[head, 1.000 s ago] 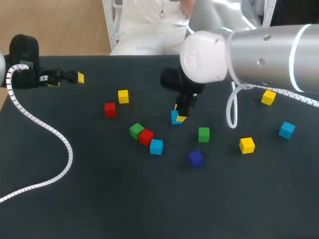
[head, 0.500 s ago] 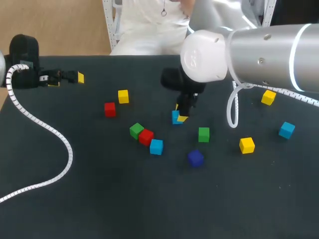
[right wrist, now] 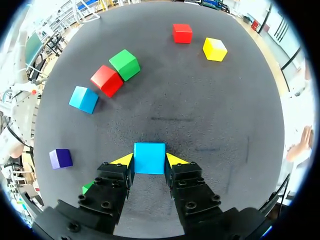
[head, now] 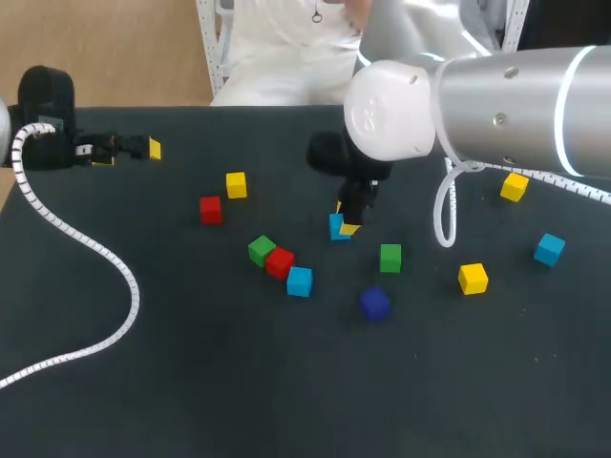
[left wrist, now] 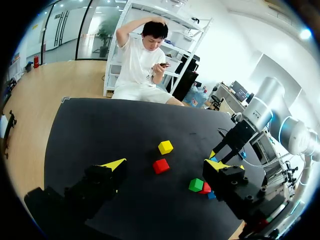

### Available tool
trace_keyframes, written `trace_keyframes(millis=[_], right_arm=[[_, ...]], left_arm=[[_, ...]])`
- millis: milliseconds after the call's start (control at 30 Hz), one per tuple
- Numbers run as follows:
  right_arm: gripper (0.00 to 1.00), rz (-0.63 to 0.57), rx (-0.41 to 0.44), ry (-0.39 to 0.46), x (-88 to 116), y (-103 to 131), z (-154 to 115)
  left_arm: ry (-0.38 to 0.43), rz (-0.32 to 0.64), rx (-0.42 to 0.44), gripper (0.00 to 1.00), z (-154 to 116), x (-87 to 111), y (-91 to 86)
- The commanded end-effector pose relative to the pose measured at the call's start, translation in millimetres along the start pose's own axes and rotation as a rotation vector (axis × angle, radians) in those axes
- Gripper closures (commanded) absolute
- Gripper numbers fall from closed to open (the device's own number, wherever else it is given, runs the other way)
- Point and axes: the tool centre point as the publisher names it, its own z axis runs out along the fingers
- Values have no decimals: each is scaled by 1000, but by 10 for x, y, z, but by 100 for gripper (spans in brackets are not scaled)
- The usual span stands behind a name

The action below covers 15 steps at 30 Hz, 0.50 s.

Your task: Place the blue cubes, place green cubes on the blue cubes, place the yellow cubes on the green cubes, then place the red cubes on the yellow cubes, and place purple cube on the red cubes.

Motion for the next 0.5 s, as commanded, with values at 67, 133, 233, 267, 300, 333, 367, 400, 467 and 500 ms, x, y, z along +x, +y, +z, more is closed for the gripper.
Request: trace_keyframes(millis=[67,133,233,267,300,333,367,400,467,500], right_arm=[[100,0,6,1,17,6,6],[100,2,8,1,19,4,1],[100,1,9,2,22,0,-2],[100,1,9,3,25,-3,-2],[100,2,10,3,29,-7,-4],[100,3,10,3,33,-10,-7],[100,4,11,3,37,-13,-10],[100,5,12,3,40,-15,-15],[100,8,14,3,44,-16,-23],[100,9,15,3,47,-17,-26]], left_arm=[[7,-2,-10,0,-2,-14,-19],[7,-2,-10,0,-2,-14,-19],[7,-2,-10,0,-2,-14,-19],[7,-2,-10,0,-2,-14,-19],[7,-2,-10,0,-2,-14,-19],[7,-2,-10,0,-2,-14,-19],[7,-2,-10,0,-2,-14,-19],[7,-2,-10,0,-2,-14,-19],[7,-2,-10,0,-2,-14,-19],[7,-2,-10,0,-2,-14,-19]])
